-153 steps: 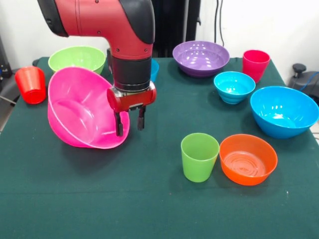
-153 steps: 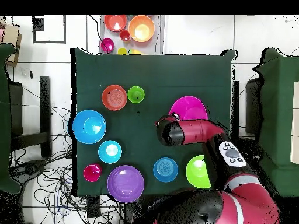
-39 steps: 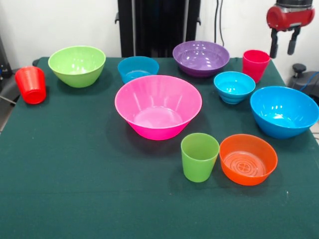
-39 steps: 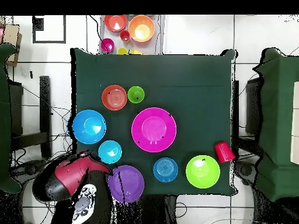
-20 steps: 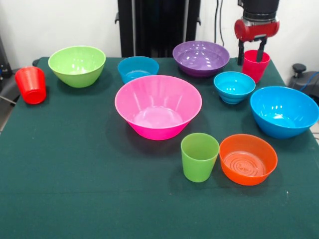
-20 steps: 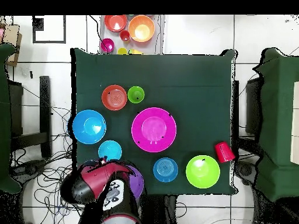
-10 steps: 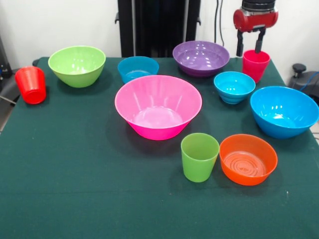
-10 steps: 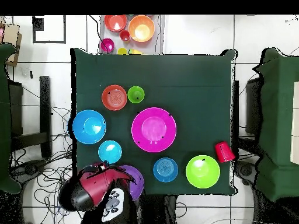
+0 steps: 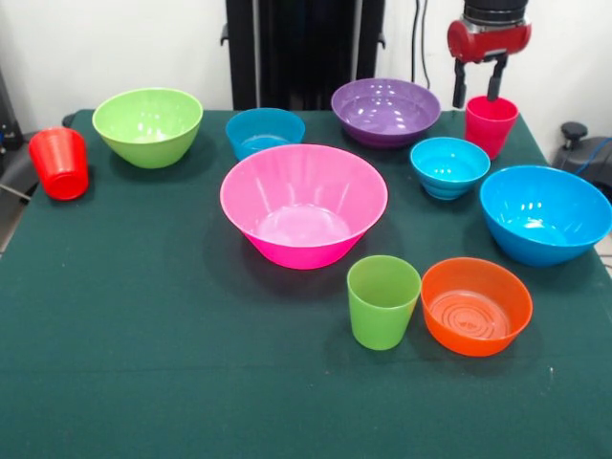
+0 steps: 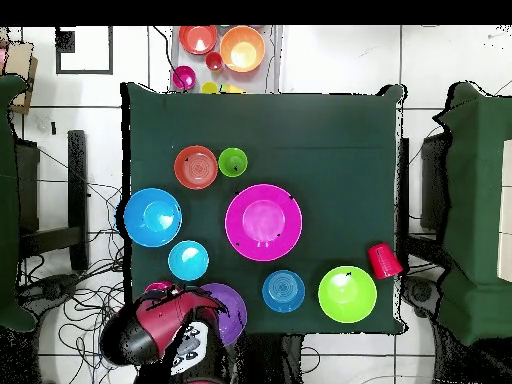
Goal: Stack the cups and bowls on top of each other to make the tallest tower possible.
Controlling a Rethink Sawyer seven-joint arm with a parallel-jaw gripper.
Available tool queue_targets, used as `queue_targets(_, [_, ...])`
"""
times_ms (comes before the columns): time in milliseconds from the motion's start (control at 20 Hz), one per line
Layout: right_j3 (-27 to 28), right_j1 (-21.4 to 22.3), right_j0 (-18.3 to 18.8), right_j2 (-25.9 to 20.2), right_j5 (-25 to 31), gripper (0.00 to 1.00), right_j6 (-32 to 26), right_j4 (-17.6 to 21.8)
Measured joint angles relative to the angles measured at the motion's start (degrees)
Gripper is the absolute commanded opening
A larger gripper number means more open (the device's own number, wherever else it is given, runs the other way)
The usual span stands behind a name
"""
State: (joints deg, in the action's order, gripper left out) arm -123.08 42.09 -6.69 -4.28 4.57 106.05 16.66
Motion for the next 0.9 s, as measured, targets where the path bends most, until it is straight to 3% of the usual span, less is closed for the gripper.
queue_targets(900, [-0.01,-6.67,-1.81,0.27,-0.07,1.00,0.00,-0.04])
